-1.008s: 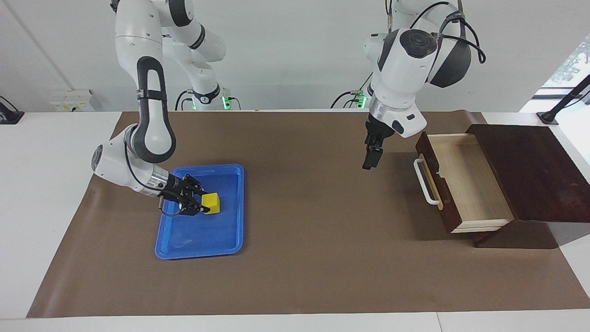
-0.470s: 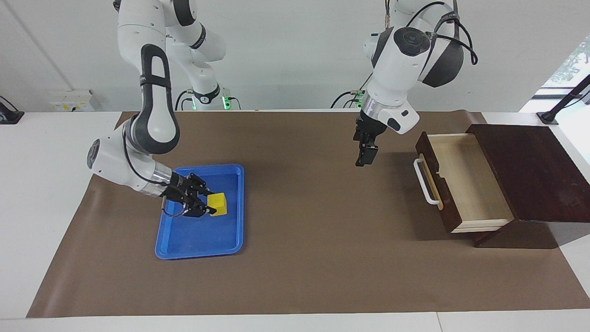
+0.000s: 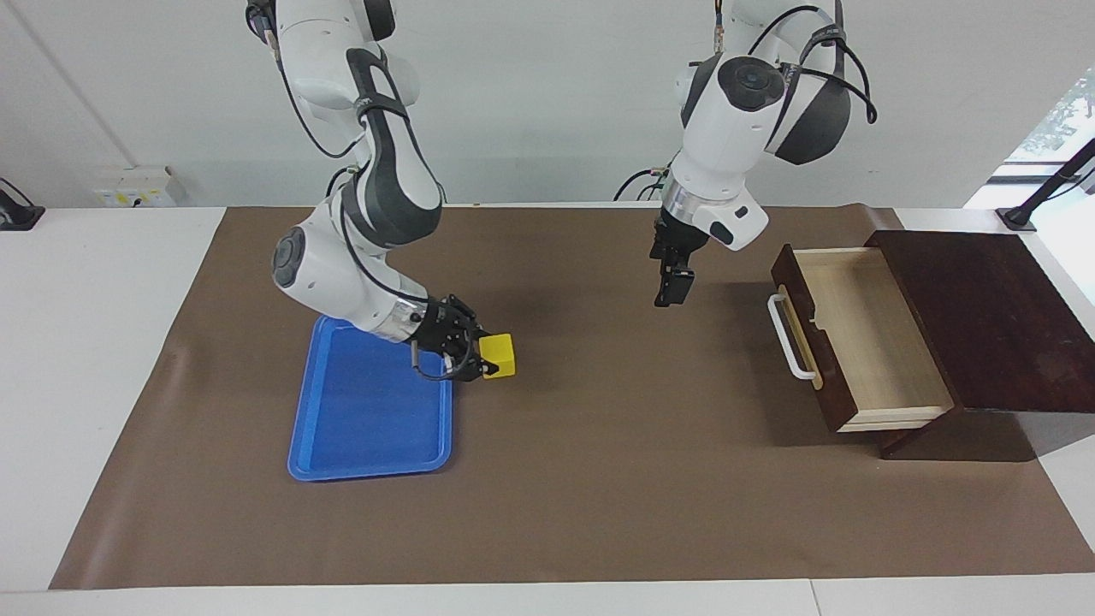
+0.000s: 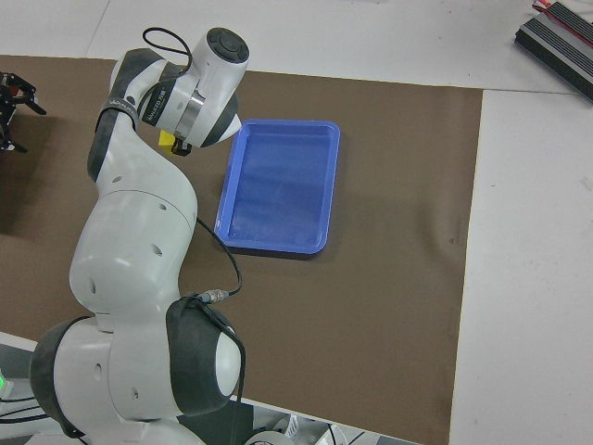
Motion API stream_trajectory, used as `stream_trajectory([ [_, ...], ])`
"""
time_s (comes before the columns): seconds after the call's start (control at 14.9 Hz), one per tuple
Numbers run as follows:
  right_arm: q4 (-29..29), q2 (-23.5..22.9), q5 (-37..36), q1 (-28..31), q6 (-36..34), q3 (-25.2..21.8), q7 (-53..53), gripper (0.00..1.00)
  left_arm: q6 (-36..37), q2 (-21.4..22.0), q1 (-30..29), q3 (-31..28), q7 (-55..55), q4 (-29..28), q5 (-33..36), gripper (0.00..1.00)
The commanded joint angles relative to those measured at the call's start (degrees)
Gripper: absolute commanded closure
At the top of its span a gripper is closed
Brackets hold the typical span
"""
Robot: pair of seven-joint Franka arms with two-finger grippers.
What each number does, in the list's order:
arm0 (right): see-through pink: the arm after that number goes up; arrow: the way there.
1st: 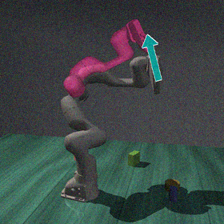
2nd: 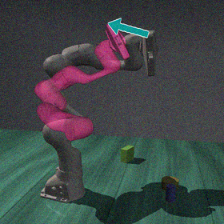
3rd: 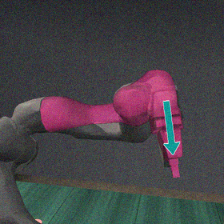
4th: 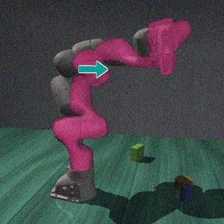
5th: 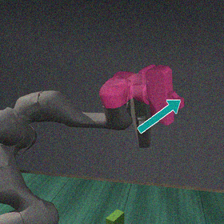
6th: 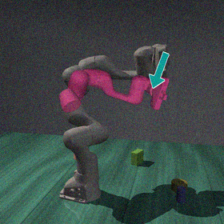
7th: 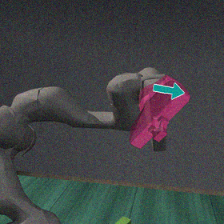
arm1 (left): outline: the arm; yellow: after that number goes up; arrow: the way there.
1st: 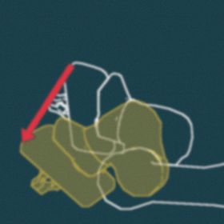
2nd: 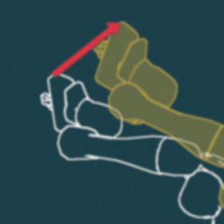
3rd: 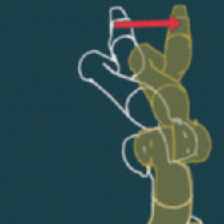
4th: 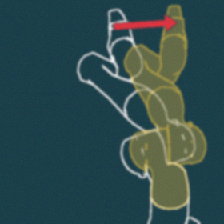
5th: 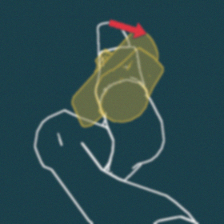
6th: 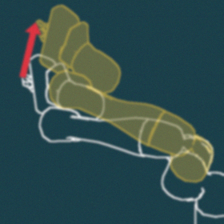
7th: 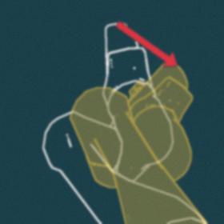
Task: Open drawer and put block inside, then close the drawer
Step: 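Lift the yellow block with the right gripper toward the left gripper, then grasp the yellow block with the left gripper from the right gripper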
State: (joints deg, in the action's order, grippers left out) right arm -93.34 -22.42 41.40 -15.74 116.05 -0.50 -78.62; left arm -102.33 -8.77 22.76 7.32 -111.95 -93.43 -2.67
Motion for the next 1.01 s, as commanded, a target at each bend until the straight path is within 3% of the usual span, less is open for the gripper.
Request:
stream_trajectory([
  [0.0, 2.02, -0.87, -0.18, -2.88, 1.02, -0.11, -4.25, 1.0, 2.92, -6.15, 3.95, -1.0, -7.81, 6.03, 2.66, 0.0],
  [0.13, 2.02, -0.78, -0.09, -4.64, 2.33, 0.06, -7.76, 1.0, 2.41, -8.45, 4.05, -1.0, -13.97, 9.49, 2.75, 0.0],
  [0.27, 2.54, -0.87, -0.18, -7.63, 3.92, -0.03, -10.5, 1.0, -0.13, -9.6, 6.4, -1.08, -18.19, 9.41, 2.84, 0.0],
  [0.47, 2.9, -0.96, -0.18, -9.05, 4.98, -0.03, -12.69, 1.0, -0.06, -14.69, 8.17, -1.43, -21.63, 13.87, 4.06, 0.0],
  [0.94, 3.69, -1.04, -0.18, -10.1, 4.98, -0.03, -13.84, 1.0, -4.09, -15.67, 8.53, -1.35, -26.28, 13.89, 5.3, 0.0],
])
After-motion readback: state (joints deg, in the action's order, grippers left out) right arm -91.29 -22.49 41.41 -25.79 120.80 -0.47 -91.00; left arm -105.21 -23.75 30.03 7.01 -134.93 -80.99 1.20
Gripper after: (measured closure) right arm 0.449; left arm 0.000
